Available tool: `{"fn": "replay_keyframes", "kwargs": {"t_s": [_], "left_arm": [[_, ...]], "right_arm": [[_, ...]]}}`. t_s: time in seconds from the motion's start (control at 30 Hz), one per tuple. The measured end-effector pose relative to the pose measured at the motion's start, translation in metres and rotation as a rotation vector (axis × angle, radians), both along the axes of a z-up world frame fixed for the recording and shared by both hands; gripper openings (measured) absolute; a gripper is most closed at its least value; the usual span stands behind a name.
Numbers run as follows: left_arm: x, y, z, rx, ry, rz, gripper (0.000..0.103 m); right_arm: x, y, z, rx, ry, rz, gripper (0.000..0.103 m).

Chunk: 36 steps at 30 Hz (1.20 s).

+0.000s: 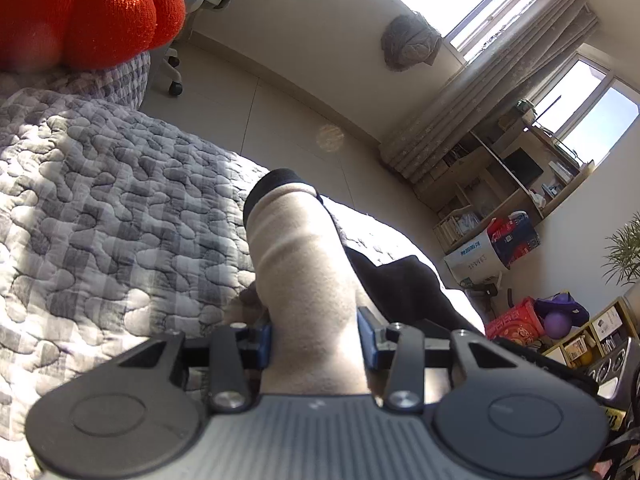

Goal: Fold clothes

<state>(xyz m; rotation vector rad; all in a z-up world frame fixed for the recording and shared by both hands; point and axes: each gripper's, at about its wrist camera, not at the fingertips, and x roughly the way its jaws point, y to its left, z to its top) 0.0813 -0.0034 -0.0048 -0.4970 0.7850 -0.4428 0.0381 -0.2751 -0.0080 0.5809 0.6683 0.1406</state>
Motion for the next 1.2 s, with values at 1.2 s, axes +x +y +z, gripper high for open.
{"fn": "replay_keyframes", "kwargs": {"t_s": [1.2], "left_arm": [[-0.169,0.321,0.022,0.057,-0.106,0.692,0.042]], "right_arm": [[0.037,0.355,0.019,0.015,-0.103,0.688,0.049]]}}
